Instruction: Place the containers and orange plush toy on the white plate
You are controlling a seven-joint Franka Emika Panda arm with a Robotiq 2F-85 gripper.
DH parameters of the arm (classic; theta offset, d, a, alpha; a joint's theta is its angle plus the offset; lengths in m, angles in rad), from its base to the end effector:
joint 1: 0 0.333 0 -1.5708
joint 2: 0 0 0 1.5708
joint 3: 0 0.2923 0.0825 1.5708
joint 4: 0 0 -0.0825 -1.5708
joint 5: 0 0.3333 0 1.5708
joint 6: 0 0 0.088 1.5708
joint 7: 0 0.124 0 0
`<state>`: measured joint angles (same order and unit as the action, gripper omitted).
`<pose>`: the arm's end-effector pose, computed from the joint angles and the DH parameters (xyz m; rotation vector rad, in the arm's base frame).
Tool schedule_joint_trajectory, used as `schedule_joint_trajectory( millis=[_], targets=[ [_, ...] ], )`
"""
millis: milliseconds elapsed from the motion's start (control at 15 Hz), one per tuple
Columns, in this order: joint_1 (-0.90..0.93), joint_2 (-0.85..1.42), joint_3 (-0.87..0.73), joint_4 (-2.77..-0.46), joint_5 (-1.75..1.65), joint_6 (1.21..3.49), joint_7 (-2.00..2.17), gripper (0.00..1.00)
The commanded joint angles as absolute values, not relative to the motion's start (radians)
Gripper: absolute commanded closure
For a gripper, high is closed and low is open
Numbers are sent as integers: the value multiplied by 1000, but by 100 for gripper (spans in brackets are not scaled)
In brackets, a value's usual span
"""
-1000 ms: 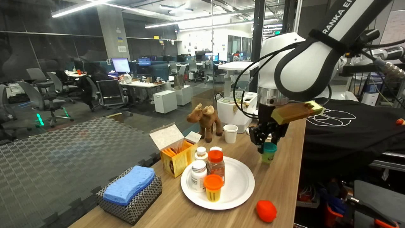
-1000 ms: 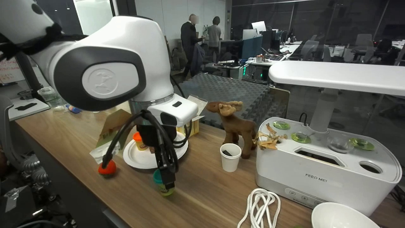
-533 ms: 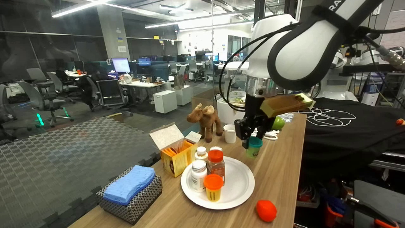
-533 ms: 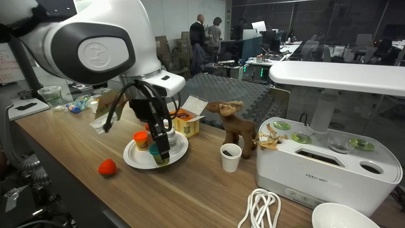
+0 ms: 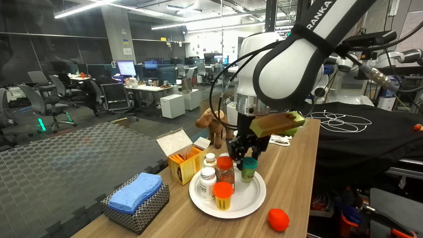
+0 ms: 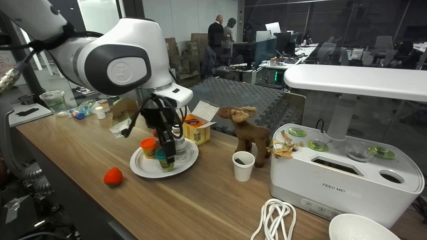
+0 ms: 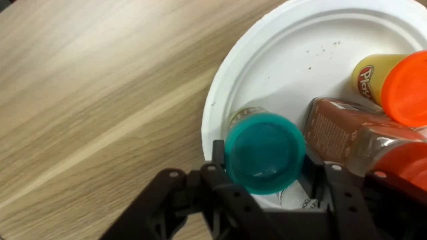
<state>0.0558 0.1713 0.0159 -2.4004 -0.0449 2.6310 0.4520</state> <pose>0.4743 0.0349 0.2523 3.0900 -0.5337 0.0982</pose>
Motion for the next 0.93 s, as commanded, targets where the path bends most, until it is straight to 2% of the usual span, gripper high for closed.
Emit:
schedule_joint_trajectory(
  millis=[0, 267, 333, 400, 467, 733, 867],
  targets=[
    [80, 248, 5, -2320, -32, 2613, 465, 72],
    [84, 286, -1, -2286, -15, 2609, 453, 72],
    [81, 284, 1, -2284, -6, 2606, 445, 66],
    [78, 276, 0, -2287, -1, 2605, 441, 36],
    [75, 269, 1, -2290, 8, 2603, 436, 26],
    [62, 213, -9, -2323, 30, 2613, 422, 1],
    [59, 186, -19, -2331, 26, 2616, 421, 0]
  ],
)
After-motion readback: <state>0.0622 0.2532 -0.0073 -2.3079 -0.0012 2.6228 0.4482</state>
